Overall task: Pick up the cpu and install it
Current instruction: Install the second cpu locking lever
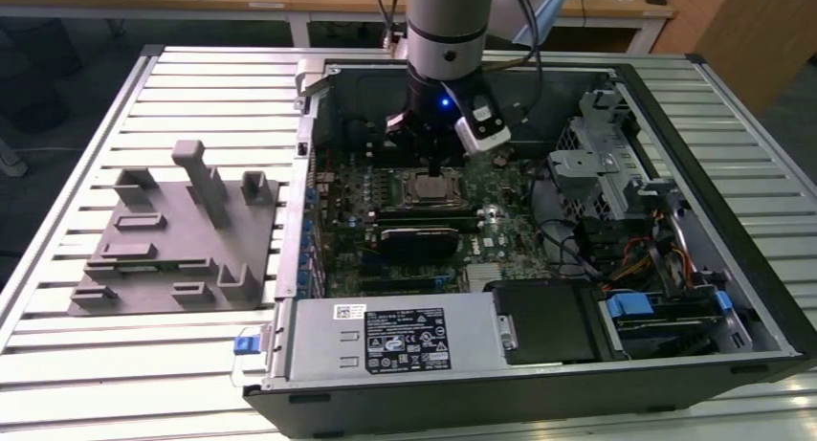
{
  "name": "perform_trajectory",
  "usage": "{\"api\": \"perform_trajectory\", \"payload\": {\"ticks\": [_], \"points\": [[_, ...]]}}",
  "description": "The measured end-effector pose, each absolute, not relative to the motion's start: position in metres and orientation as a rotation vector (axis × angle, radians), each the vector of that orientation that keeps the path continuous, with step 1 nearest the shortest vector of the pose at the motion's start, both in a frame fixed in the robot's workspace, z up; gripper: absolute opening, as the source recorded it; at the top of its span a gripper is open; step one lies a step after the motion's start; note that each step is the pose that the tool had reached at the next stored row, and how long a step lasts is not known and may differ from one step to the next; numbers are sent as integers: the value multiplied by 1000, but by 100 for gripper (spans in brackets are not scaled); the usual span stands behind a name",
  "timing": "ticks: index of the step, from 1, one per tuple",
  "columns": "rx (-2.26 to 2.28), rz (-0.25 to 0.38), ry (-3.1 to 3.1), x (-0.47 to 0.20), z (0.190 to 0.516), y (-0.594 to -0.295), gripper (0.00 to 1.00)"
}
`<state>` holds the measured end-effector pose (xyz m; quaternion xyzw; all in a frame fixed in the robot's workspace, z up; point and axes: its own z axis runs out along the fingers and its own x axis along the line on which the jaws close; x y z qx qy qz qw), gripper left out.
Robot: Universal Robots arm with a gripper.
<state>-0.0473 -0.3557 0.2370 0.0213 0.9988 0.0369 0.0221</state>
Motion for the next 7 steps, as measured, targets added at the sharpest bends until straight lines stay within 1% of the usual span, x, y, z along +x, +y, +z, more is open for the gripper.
{"api": "perform_trajectory", "payload": {"ticks": [7], "points": [[66, 112, 3095, -47, 239, -356, 11]]}}
